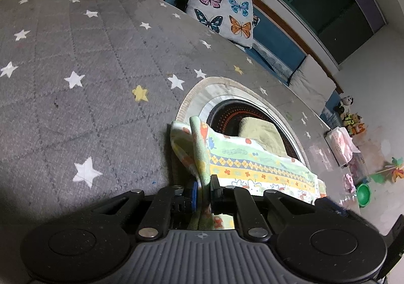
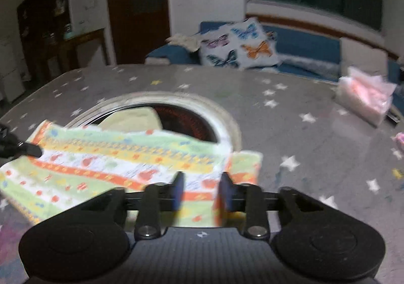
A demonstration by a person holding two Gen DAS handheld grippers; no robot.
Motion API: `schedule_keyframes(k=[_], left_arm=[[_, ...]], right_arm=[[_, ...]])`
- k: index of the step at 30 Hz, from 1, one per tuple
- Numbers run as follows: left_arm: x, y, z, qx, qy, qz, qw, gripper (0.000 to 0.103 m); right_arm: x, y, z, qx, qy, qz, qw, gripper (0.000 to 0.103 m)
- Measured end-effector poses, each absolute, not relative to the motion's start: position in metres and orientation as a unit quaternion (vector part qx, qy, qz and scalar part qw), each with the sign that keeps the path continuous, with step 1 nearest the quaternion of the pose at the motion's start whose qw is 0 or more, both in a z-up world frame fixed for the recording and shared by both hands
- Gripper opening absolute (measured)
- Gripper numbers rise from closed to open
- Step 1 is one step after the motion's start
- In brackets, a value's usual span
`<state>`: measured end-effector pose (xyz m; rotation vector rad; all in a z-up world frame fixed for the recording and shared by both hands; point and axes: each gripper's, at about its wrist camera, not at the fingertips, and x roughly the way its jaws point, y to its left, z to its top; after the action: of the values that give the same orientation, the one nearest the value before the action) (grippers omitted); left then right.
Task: Fold clothes
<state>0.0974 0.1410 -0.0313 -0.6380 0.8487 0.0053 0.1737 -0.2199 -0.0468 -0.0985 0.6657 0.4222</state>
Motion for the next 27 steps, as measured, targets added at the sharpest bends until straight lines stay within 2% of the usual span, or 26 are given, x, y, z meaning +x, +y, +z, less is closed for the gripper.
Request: schedule_keyframes(k=[4, 10, 12, 14, 16, 19, 27], left_arm=[[0.099, 0.14, -0.032, -0.298, 0.405, 0.004, 0.864, 0.01], [0.1, 0.136, -0.031, -0.283, 0.404, 0.006, 0.87, 0.01], [0.099, 0.135, -0.03, -0.275, 0.403, 0.007, 0.873, 0.01], [0.099, 0.133, -0.027, -0.267, 0.401, 0.008, 0.876, 0.01], [0.099, 0.13, -0.024, -0.262, 0.399, 0.009, 0.879, 0.01], [0.099, 0.125, -0.014, -0.249, 0.392, 0.003, 0.886, 0.009], [0.114, 0.074, 0.017, -0.206, 0.37, -0.052, 0.904, 0.008]], right_arm=[[0.183, -0.234, -0.049, -0.031, 0.33, 0.177, 0.927, 0.048], [0.191, -0.241, -0.055, -0.004, 0.342, 0.164, 0.925, 0.049], [0.19, -0.24, -0.055, 0.0, 0.342, 0.172, 0.924, 0.037], [0.188, -0.236, -0.055, 0.0, 0.343, 0.183, 0.921, 0.019], [0.186, -0.233, -0.054, -0.002, 0.339, 0.187, 0.922, 0.009], [0.18, -0.236, -0.048, 0.004, 0.325, 0.183, 0.928, 0.005], [0.153, -0.265, -0.021, -0.004, 0.287, 0.157, 0.945, 0.005]])
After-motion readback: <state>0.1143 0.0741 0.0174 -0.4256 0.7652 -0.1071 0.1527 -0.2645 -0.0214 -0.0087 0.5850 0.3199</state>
